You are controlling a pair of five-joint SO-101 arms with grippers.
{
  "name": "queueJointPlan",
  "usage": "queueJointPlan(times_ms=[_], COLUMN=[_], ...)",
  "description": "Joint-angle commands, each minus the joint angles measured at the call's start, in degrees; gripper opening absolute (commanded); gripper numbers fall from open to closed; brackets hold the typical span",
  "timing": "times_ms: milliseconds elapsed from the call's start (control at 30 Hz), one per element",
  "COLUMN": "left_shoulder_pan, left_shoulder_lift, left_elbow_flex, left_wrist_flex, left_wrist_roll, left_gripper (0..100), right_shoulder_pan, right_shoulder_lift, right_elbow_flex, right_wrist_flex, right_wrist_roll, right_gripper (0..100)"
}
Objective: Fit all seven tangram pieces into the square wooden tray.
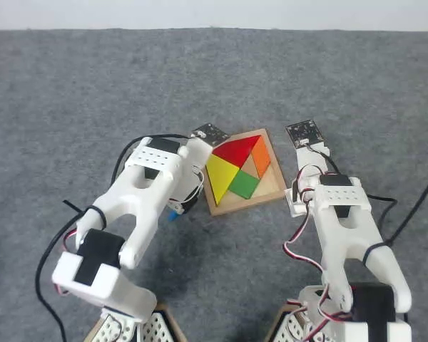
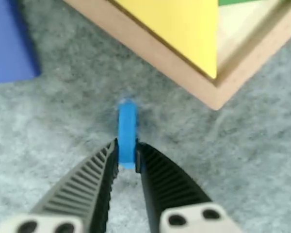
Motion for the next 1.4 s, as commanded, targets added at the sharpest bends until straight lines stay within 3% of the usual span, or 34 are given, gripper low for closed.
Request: queueJointPlan(times_ms=[0,300,600,1367], left_shoulder_pan=[0.6,9.8,20.2,16.8], left_shoulder_lift=[-3.1,-11.8,6.7,16.7], left_elbow_flex=[-4.9,-18.9,-28.8,-31.3], left_wrist_flex=[4.7,19.5,15.7,9.1], left_wrist_roll=[-2.3,-5.2,-7.9,-9.7], left_gripper=[1,1,1,9], right_shoulder_pan=[0.8,4.7,4.9,11.6], right_shoulder_lift=[-2.9,-4.4,-6.3,-6.5], right_elbow_flex=[-0.5,-1.2,-1.1,-2.7], right_wrist_flex=[-0.6,-0.2,1.3,1.4], right_wrist_roll=[-0.7,-1.1,-1.1,-4.3], right_gripper=[31.0,31.0,31.0,31.0])
